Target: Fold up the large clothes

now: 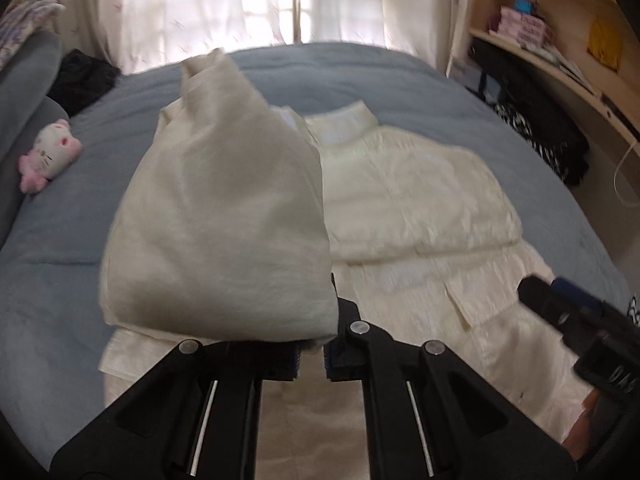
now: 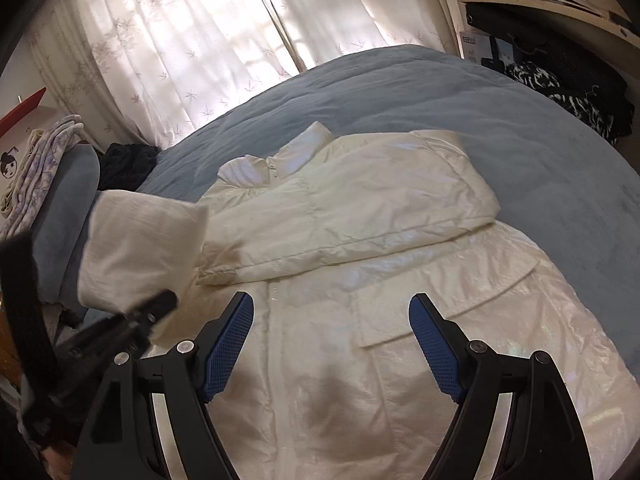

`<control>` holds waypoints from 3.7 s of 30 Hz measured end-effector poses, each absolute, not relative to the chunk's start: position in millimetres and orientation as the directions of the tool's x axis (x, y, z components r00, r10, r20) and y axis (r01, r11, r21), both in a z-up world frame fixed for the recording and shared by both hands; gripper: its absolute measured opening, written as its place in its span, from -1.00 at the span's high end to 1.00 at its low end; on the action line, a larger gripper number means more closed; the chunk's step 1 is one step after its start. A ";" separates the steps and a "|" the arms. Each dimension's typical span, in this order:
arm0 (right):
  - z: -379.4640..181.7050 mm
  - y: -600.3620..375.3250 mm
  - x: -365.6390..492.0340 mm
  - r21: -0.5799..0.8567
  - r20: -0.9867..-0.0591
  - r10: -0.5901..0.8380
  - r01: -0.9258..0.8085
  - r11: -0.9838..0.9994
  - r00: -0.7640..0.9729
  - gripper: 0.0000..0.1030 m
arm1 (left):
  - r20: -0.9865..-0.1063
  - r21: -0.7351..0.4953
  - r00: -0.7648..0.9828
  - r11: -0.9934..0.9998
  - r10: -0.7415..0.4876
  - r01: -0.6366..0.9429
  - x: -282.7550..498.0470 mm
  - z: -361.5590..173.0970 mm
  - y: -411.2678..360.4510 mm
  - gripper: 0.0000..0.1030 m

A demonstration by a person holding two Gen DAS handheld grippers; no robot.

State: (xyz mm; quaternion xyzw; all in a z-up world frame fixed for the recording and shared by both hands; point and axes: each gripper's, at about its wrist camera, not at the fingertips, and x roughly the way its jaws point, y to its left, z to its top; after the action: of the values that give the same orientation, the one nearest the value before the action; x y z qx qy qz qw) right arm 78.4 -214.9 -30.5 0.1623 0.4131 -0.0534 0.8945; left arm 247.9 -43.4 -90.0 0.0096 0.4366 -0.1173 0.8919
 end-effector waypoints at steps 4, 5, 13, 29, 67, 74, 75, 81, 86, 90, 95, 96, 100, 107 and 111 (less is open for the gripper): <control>-36.2 -220.4 78.9 0.270 -0.758 0.048 0.247 0.931 0.650 -0.59 | -0.798 -0.134 0.544 0.956 -0.260 0.260 229.5 -110.5 -54.1 0.47; -37.7 -222.1 79.3 0.281 -0.758 0.054 0.251 0.926 0.650 -0.59 | -0.792 -0.153 0.541 0.950 -0.282 0.271 224.3 -112.2 -54.0 0.28; -39.7 -220.0 82.3 0.323 -0.758 0.094 0.247 0.914 0.645 -0.59 | -0.729 -0.158 0.608 0.942 -0.314 0.296 198.4 -93.8 -38.3 -0.47; -94.8 -202.7 175.9 0.381 -0.846 0.245 0.215 0.899 0.473 -0.66 | -0.777 -0.218 0.593 0.974 -0.210 0.060 208.2 -78.5 62.2 -0.47; -128.5 -193.0 322.3 0.028 -0.861 -0.067 0.179 0.983 0.505 0.27 | -0.835 -0.039 0.549 0.991 0.038 -0.127 374.1 -163.1 80.3 -0.22; -65.2 -188.0 288.0 0.114 -0.775 0.009 0.126 0.985 0.631 -0.09 | -0.797 -0.094 0.603 0.993 -0.030 -0.074 356.4 -118.9 75.5 -0.22; -59.3 -180.6 289.9 0.133 -0.764 0.035 0.104 0.986 0.644 -0.08 | -0.790 -0.097 0.613 0.993 -0.036 -0.065 355.3 -113.2 71.8 -0.22; -59.4 -131.6 311.2 0.165 -0.756 0.128 -0.003 0.986 0.642 0.02 | -0.757 -0.074 0.652 0.997 -0.043 -0.020 366.6 -97.5 37.4 -0.22; -101.8 -107.6 343.3 0.150 -0.800 0.123 -0.002 0.989 0.587 0.12 | -0.772 -0.066 0.635 0.997 -0.027 -0.038 393.2 -118.1 18.6 -0.12; -137.1 -119.1 364.9 0.094 -0.818 0.062 0.026 0.995 0.571 0.20 | -0.802 -0.030 0.598 0.999 0.000 -0.039 413.2 -146.6 14.6 -0.12; -144.5 -146.9 364.9 -0.036 -0.793 -0.041 0.020 0.999 0.608 0.28 | -0.785 0.042 0.617 0.999 0.044 -0.017 425.8 -166.8 20.9 -0.15; -145.0 -152.9 364.3 -0.039 -0.788 -0.040 0.016 0.999 0.614 0.28 | -0.782 0.048 0.622 0.999 0.048 -0.018 427.1 -168.3 23.8 -0.16; -155.7 -174.2 362.6 -0.015 -0.772 -0.031 0.029 0.999 0.635 0.29 | -0.781 0.025 0.624 0.999 0.036 -0.027 432.1 -178.5 39.9 -0.36; -177.5 -178.9 367.9 -0.008 -0.757 -0.029 0.036 0.999 0.653 0.29 | -0.768 0.023 0.639 0.999 0.036 -0.028 437.7 -197.1 46.4 -0.44; -183.5 -179.5 366.7 0.003 -0.751 -0.023 0.038 0.999 0.660 0.29 | -0.754 0.013 0.656 0.999 0.032 -0.034 434.4 -205.1 46.2 -0.45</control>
State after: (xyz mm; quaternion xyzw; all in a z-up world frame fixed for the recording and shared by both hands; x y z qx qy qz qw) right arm 366.7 -179.5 -183.5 0.0091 0.4119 -0.0170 0.9110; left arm 434.4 46.2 -205.1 -0.0013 0.4144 0.0182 0.9099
